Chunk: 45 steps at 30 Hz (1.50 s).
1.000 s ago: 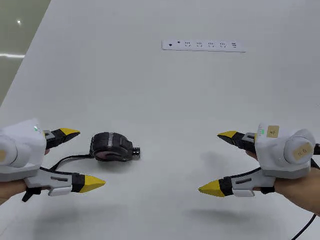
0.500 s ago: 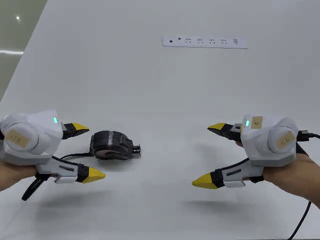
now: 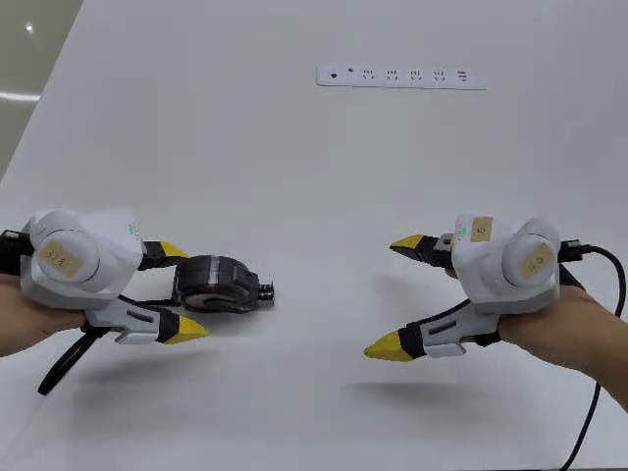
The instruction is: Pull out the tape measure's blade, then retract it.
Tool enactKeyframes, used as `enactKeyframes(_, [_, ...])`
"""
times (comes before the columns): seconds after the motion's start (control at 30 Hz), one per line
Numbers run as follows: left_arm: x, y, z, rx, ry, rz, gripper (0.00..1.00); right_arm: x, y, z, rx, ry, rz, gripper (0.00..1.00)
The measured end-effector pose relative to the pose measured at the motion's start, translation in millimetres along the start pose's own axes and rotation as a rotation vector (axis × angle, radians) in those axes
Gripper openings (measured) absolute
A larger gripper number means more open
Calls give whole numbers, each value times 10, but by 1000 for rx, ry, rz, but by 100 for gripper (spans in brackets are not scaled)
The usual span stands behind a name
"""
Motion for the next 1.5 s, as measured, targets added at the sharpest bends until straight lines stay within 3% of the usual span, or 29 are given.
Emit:
enactKeyframes(0.37, [52,-13,-23,9,12,-53,31,20,-6,-75,7,-16,13,81])
enactKeyframes(0.93, [70,-18,-47,18,12,-72,28,34,-86,-185,-17,-40,21,77])
enactKeyframes(1.5, [63,-23,-54,26,8,-66,27,50,-251,-570,-42,-88,44,68])
Point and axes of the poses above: the centre of the closed fingertips' face, and the gripper's own axes: z roughly backward along the fingers, x roughly to its left, y roughly out of its underside, the point moved 9 cm from there along z, roughly backward along the fingers, and after that the axes turned 2 degrees about y, right-handed, at the moved point
